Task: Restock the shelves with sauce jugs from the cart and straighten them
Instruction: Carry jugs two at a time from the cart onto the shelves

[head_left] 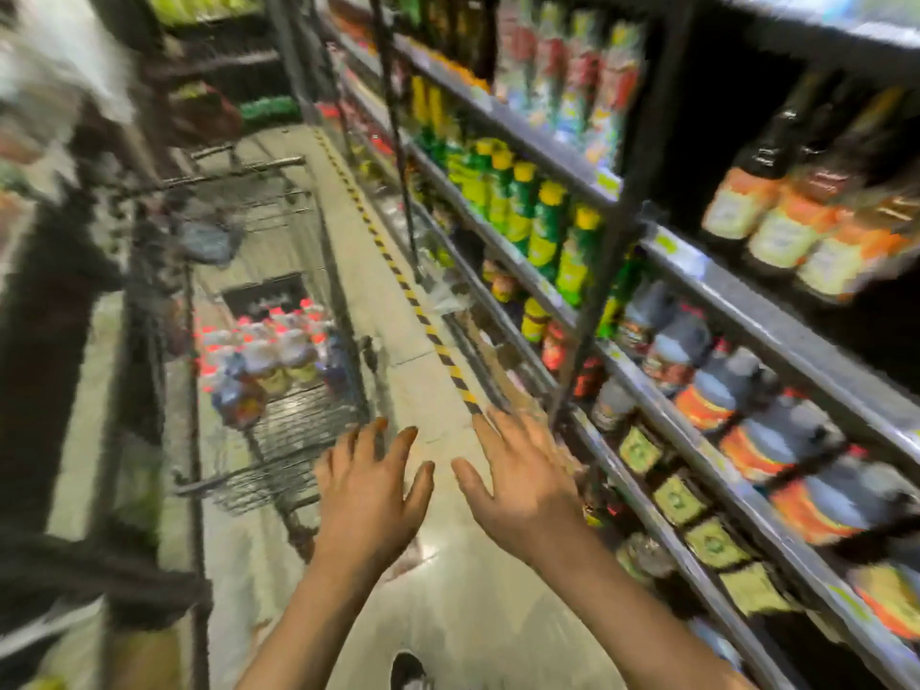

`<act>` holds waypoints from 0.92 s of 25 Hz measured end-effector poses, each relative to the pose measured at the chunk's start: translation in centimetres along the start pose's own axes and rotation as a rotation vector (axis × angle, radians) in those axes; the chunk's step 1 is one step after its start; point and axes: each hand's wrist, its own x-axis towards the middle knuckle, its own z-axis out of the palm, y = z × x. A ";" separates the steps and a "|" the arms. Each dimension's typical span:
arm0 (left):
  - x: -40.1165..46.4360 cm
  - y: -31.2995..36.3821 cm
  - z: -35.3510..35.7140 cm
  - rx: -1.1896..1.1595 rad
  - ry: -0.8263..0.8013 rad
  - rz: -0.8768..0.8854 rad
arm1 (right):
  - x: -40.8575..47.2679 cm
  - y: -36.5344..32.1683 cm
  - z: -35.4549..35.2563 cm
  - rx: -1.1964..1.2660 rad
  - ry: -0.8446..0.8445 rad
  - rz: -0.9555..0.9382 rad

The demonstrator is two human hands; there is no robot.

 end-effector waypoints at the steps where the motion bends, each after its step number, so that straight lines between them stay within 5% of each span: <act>1: 0.2 -2.1 -0.3 0.009 0.008 -0.045 | 1.0 -1.8 0.9 -0.012 -0.027 -0.028; 10: 0.4 -17.6 -1.8 0.036 0.061 -0.308 | 9.0 -15.1 7.0 -0.058 -0.217 -0.298; 23: 15.7 -21.7 2.5 0.066 -0.096 -0.428 | 26.9 -13.2 12.8 0.030 -0.403 -0.300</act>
